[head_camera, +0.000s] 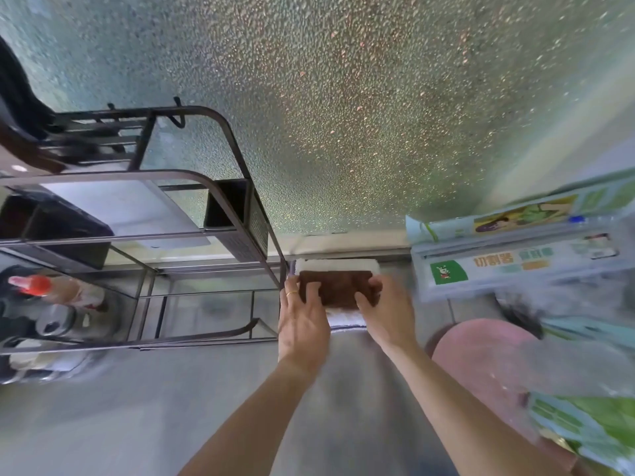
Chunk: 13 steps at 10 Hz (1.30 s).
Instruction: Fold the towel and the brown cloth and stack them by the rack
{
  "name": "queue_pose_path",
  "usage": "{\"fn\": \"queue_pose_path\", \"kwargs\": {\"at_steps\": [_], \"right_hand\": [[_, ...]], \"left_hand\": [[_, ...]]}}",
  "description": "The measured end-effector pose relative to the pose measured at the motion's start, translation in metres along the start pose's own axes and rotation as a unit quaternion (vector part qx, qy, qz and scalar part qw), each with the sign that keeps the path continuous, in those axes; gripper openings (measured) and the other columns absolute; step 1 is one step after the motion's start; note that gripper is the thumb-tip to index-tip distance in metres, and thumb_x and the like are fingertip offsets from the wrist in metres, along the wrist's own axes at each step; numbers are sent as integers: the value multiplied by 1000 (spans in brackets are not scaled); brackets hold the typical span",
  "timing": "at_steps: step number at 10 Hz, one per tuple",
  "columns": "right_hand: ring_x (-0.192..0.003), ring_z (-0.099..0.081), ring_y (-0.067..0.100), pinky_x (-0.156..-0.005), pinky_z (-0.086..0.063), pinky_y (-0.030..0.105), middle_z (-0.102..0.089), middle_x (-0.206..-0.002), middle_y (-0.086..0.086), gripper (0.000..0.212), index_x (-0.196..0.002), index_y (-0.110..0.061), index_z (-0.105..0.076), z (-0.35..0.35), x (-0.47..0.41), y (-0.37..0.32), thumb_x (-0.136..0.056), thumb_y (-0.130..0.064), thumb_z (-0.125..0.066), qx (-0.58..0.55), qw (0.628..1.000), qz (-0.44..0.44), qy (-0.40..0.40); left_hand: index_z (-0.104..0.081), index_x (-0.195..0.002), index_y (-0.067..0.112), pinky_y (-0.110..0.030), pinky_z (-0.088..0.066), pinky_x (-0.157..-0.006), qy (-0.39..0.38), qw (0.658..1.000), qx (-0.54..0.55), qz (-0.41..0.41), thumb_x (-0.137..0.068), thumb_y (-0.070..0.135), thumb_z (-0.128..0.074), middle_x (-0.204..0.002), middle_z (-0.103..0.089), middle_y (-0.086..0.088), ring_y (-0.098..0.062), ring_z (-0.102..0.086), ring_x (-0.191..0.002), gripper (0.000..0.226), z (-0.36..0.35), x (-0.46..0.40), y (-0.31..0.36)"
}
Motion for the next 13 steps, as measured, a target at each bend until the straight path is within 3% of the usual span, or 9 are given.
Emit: {"fn": "queue_pose_path", "kwargs": {"at_steps": [1, 2, 3, 4, 6, 9, 11, 12, 13], "right_hand": [[-111, -57, 32, -96, -46, 41, -60, -116, 9, 32, -114, -12, -58, 7, 4, -11, -84, -19, -68, 29, 994, 73, 74], [-132, -46, 32, -110, -41, 44, -52, -142, 12, 39, -132, -11, -52, 3, 2, -30, -94, -19, -52, 84, 975, 174, 107], [-151, -25, 30, -119, -32, 43, -32, -163, 9, 48, -149, -18, -39, -20, -6, -30, -103, -29, -36, 173, 962, 209, 39], [-154, -17, 30, -119, -31, 46, -22, -167, 8, 54, -155, -21, -30, -38, -8, -11, -104, -39, -25, 220, 954, 205, -18], [-156, -9, 29, -121, -29, 46, -21, -167, 8, 57, -157, -22, -24, -50, -7, 6, -106, -44, -17, 235, 946, 220, -41], [-156, -5, 29, -121, -28, 46, -19, -167, 9, 58, -157, -21, -23, -56, -11, 9, -106, -45, -15, 232, 947, 217, -47], [-154, -16, 29, -115, -38, 47, -27, -165, 7, 56, -155, -24, -28, -50, -11, 4, -104, -45, -21, 231, 951, 200, -46], [-153, -22, 30, -114, -40, 48, -28, -164, 6, 57, -155, -25, -28, -38, -9, -9, -102, -46, -24, 228, 953, 194, -42], [-153, -21, 30, -119, -32, 46, -22, -167, 4, 58, -156, -28, -25, -25, 1, -19, -103, -50, -23, 215, 958, 187, -15]], "left_hand": [[-57, -116, 6, -50, -41, -114, 43, 997, -34, -47, -96, 6, -39, -155, -31, -16, -34, -27, -144, 26, 0, -3, 8], [-54, -127, 3, -49, -25, -125, 61, 991, -80, -85, -103, 17, -37, -162, -30, -17, -32, -18, -155, 33, -1, -12, 16], [-39, -147, 3, -48, -20, -127, 35, 982, -136, -124, -101, 18, -42, -167, -22, -17, -31, -11, -157, 49, -13, -19, 19], [-22, -158, 10, -45, -19, -127, 3, 982, -144, -125, -102, 22, -42, -170, -12, -12, -29, -3, -158, 61, -28, -19, 5], [9, -160, 18, -42, -9, -129, -13, 983, -140, -118, -106, 32, -23, -170, 14, -4, -21, 20, -156, 64, -50, -13, -11], [7, -161, 19, -46, -13, -128, -6, 983, -141, -117, -105, 34, -26, -171, 10, -7, -24, 17, -157, 66, -64, -16, -20], [-3, -162, 18, -48, -17, -127, 12, 979, -161, -124, -102, 31, -38, -171, 2, -8, -27, 9, -158, 71, -49, -16, -11], [-2, -162, 17, -48, -15, -127, 17, 980, -152, -125, -103, 30, -33, -171, 5, -9, -26, 11, -158, 68, -34, -14, -3], [-1, -161, 16, -46, -14, -128, 42, 981, -131, -139, -106, 29, -27, -171, 7, -7, -22, 11, -158, 63, -21, -4, 7]]}}
Point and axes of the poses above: each hand's wrist, its own x-axis away from the middle knuckle, its own z-axis out of the back of the hand, y = z × x, the point moved 6 cm from there along -x, towards the middle knuckle
